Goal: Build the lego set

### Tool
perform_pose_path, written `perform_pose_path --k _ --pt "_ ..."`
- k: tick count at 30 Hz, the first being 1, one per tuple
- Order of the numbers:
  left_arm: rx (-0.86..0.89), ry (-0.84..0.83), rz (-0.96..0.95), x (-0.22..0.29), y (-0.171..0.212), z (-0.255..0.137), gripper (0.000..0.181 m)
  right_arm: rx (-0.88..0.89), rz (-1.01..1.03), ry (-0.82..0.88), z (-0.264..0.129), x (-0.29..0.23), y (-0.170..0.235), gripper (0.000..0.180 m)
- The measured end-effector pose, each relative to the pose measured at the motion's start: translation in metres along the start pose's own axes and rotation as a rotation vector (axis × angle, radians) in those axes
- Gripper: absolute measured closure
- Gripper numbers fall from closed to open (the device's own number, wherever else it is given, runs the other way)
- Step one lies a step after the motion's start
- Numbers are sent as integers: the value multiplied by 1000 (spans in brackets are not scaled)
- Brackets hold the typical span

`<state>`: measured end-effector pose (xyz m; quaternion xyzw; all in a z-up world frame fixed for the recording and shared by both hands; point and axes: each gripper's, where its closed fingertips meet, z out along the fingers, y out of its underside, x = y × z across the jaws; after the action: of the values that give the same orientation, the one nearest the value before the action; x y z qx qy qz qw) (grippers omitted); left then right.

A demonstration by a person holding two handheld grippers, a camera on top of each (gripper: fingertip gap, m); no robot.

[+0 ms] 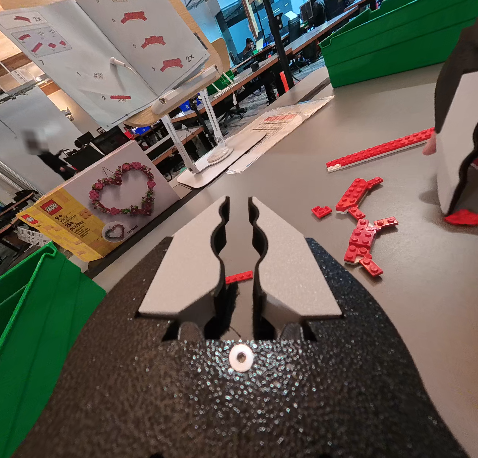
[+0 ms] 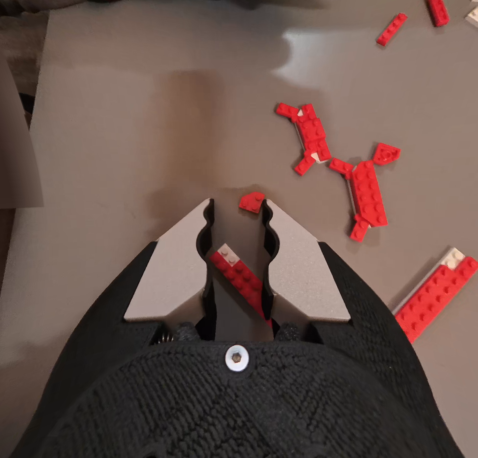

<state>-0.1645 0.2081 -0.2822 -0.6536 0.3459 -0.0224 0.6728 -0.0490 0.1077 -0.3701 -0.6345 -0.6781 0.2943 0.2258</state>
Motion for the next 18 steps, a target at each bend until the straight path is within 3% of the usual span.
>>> perform_pose_path --k 11,18 --pt "-4 4 3 0 1 0 169 -3 -12 32 -5 -2 1 143" --pt "-12 12 13 3 3 2 169 29 -19 46 -3 1 -2 153"
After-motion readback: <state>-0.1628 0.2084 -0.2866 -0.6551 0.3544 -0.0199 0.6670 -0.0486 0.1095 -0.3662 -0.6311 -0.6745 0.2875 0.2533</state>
